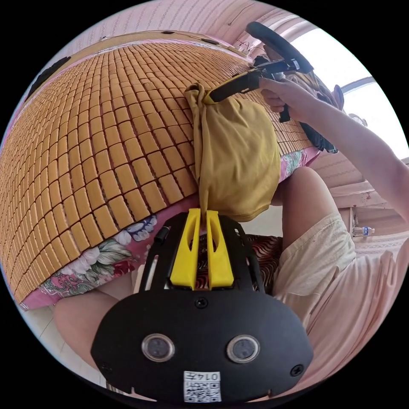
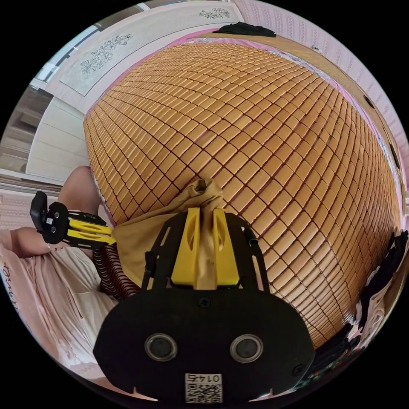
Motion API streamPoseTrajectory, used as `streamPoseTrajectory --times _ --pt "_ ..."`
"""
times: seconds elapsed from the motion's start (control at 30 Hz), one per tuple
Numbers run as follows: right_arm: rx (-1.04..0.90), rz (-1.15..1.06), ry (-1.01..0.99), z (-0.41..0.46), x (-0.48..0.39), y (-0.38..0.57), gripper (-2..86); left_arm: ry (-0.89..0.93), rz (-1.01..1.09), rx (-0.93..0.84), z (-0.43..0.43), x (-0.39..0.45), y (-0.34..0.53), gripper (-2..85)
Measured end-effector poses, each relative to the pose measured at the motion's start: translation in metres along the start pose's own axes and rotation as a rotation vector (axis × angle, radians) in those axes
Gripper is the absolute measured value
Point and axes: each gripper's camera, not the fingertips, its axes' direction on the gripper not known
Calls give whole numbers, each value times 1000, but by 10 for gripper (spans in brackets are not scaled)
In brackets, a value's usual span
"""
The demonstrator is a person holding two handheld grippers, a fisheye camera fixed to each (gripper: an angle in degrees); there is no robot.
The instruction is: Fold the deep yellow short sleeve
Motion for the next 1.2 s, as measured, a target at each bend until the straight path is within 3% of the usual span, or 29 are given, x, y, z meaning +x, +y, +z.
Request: streamPoseTrajectory --times 0.33,0.57,0.77,1.2 --pt "412 -14 -128 -84 -18 69 12 -93 100 205 -82 27 61 -8" --pt "460 -92 -170 -97 -60 19 10 -178 26 319 -137 16 107 -8" --pt "362 -264 -151 -73 -140 -124 10 -311 -167 381 -180 -46 152 -8" --pt "139 -533 -154 38 -407 -488 25 -419 -722 367 -242 -305 273 1"
